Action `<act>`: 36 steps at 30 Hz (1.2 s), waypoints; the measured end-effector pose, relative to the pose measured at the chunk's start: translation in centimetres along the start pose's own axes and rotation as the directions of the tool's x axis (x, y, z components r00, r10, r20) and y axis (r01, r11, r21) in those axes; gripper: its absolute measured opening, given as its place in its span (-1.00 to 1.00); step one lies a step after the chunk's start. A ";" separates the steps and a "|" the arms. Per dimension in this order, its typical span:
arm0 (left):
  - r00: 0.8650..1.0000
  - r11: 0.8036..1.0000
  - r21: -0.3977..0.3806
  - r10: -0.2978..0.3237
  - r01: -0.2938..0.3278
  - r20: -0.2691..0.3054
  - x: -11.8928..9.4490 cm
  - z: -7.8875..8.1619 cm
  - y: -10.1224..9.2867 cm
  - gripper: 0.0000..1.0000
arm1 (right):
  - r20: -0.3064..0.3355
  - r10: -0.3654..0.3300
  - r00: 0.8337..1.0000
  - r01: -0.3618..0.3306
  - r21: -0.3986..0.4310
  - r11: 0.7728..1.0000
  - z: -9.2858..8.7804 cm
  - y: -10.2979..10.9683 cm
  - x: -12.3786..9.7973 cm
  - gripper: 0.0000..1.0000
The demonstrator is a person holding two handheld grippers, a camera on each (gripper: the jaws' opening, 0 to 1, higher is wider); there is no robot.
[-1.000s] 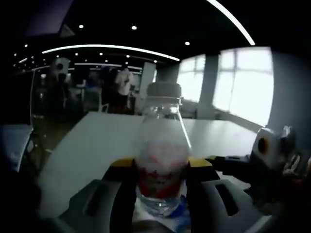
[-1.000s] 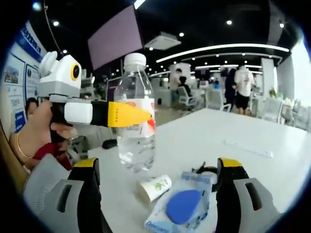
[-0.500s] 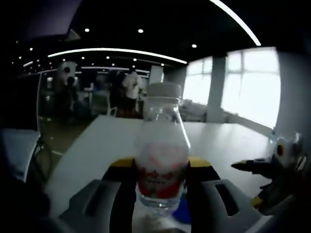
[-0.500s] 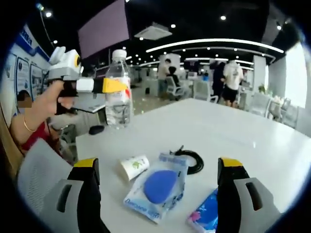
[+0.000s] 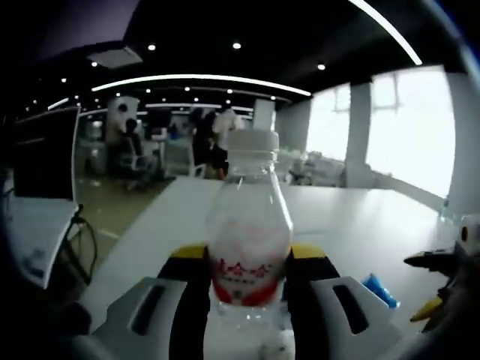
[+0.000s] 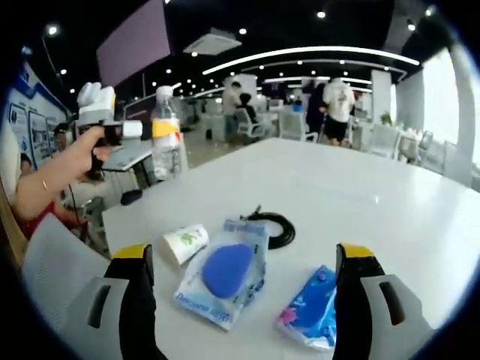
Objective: Arrange the tabletop items into an orderly group along one side of the table until the central work area is clear of visible clutter.
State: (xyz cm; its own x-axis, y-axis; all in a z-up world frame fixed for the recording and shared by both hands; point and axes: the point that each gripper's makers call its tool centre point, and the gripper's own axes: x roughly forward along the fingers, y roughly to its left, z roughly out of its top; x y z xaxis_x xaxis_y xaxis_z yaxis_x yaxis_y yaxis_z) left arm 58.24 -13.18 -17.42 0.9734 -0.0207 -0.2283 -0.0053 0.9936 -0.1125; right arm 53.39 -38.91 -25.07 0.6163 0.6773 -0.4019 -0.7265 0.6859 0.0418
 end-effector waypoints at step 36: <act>0.994 0.993 0.032 0.113 -0.113 0.005 15.9 -5.1 7.6 -0.27 | -0.229 -0.027 0.973 0.024 -0.014 1.000 -6.8 -1.1 2.0 0.99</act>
State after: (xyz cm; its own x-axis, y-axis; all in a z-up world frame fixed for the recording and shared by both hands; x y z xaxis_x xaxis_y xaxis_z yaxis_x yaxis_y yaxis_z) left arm 72.46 -6.48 -26.88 0.9677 0.0919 -0.2348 -0.1077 0.9926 -0.0554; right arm 53.31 -40.10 -32.09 0.5492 0.5795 -0.6021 -0.7156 0.6982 0.0192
